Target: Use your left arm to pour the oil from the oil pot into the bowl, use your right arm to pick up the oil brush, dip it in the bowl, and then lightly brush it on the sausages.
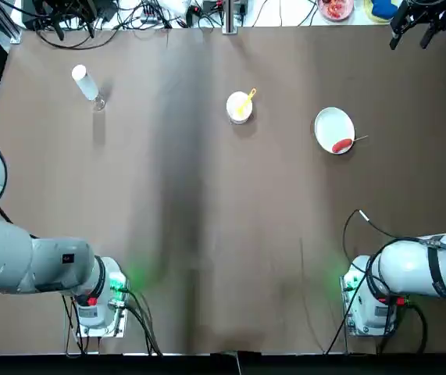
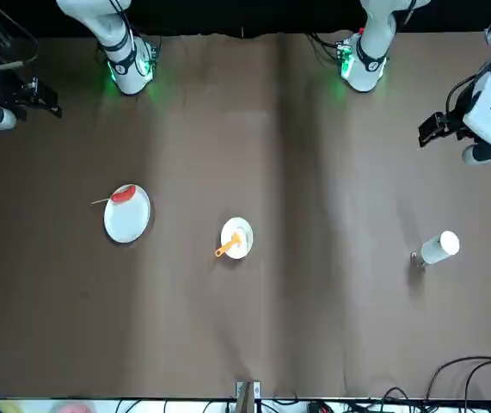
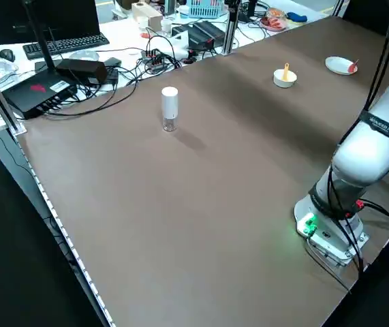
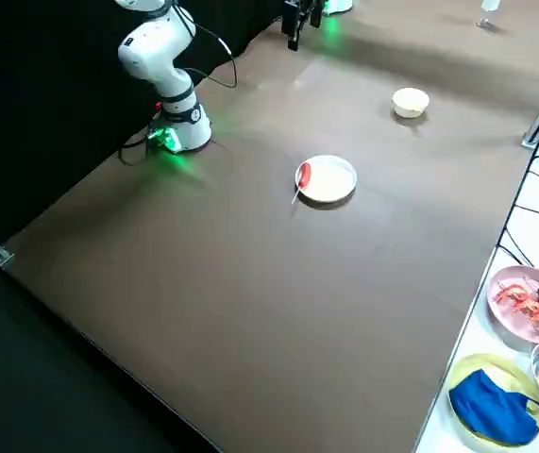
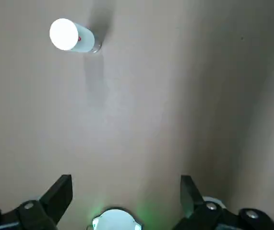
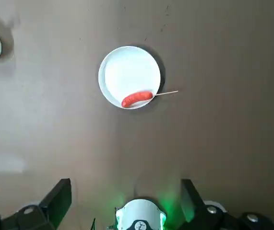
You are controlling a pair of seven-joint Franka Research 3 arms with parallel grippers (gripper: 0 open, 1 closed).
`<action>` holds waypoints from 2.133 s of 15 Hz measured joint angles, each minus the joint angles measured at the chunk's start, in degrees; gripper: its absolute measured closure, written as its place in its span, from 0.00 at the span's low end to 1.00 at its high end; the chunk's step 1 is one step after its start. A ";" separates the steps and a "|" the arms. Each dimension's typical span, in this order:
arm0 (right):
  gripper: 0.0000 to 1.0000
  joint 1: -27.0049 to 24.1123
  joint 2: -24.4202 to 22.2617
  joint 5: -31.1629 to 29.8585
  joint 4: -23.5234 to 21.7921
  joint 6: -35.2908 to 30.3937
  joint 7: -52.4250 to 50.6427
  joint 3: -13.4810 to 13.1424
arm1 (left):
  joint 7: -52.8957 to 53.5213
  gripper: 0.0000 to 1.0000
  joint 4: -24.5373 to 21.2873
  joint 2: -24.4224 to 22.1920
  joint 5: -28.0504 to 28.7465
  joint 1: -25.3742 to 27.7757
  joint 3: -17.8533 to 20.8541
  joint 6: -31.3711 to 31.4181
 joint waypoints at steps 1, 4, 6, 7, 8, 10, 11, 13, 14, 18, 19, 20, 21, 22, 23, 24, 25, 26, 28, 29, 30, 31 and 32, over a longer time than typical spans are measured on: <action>0.00 -0.01 0.00 0.00 -0.01 -0.01 0.00 -0.02 | 0.25 0.01 -0.01 0.07 0.03 0.30 0.34 0.00; 0.00 0.02 0.02 0.00 -0.05 -0.07 0.00 0.00 | 5.20 0.01 -0.03 0.47 0.13 3.53 1.05 0.00; 0.00 0.09 0.03 0.00 -0.06 -0.09 0.00 0.06 | 13.40 0.01 -0.03 0.69 0.08 6.87 1.21 0.00; 0.00 0.11 0.03 0.00 -0.06 -0.24 0.00 0.08 | 18.18 0.01 -0.02 0.73 0.05 8.27 1.28 0.00; 0.00 0.12 0.03 0.02 -0.06 -0.70 -0.01 0.09 | 22.54 0.01 -0.02 0.74 0.02 9.37 1.34 0.00; 0.00 0.16 0.03 0.15 -0.06 -1.20 -0.01 0.17 | 29.41 0.01 -0.02 0.74 -0.21 10.33 1.37 0.00; 0.00 0.26 0.03 0.18 -0.06 -1.29 -0.01 0.29 | 32.44 0.01 -0.02 0.74 -0.65 11.00 1.35 0.00; 0.00 0.30 0.03 0.18 -0.01 -1.93 -0.01 0.36 | 35.19 0.01 -0.01 0.74 -4.66 13.45 1.31 0.00; 0.00 0.29 0.03 0.18 0.03 -2.13 -0.01 0.33 | 37.62 0.01 -0.01 0.74 -7.73 15.48 1.32 0.00; 0.00 0.26 0.03 0.19 0.04 -2.73 -0.01 0.20 | 41.37 0.01 0.24 2.22 -16.09 21.24 1.45 0.19; 0.00 0.27 0.03 0.19 0.04 -2.82 -0.01 0.24 | 41.46 0.01 1.03 3.58 -17.09 21.26 1.35 0.49; 0.00 0.28 0.03 0.19 0.05 -2.83 -0.01 0.27 | 42.75 0.01 2.03 5.28 -18.36 21.25 1.12 0.65; 0.00 0.29 0.03 0.19 0.05 -2.83 -0.01 0.28 | 45.90 0.01 3.07 7.05 -20.21 21.25 0.92 0.98; 0.00 0.29 0.03 0.19 0.05 -2.82 -0.01 0.28 | 49.80 0.01 4.15 8.59 -21.59 21.25 0.79 1.48; 0.00 0.29 0.03 0.19 0.05 -2.78 -0.01 0.29 | 53.44 0.01 5.11 9.77 -22.36 21.27 0.76 2.13; 0.00 0.30 0.03 0.19 0.05 -2.77 -0.01 0.29 | 57.08 0.01 5.80 10.64 -22.87 21.46 0.76 2.70; 0.00 0.31 0.03 0.19 0.05 -2.76 -0.01 0.30 | 61.17 0.01 6.22 11.29 -23.22 21.89 0.76 3.22; 0.00 0.32 0.03 0.19 0.05 -2.75 -0.01 0.32 | 65.72 0.01 6.39 11.86 -23.91 22.55 0.77 3.65; 0.00 0.34 0.03 0.19 0.05 -2.68 -0.01 0.35 | 74.87 0.01 6.43 12.82 -26.89 24.30 0.81 3.96; 0.00 0.40 0.03 0.19 0.05 -2.42 -0.02 0.38 | 79.34 0.01 6.44 13.38 -28.43 25.30 0.82 4.06; 0.00 0.49 0.03 0.21 0.04 -1.96 -0.02 0.43 | 83.65 0.01 6.47 14.10 -29.93 26.38 0.84 4.32; 0.00 0.63 0.05 0.21 0.00 -1.47 -0.02 0.47 | 88.68 0.01 6.45 15.11 -32.09 27.77 0.84 4.45; 0.00 0.71 0.14 0.21 -0.03 -1.12 -0.02 0.48 | 94.64 0.01 6.43 16.44 -34.55 29.51 0.83 4.51</action>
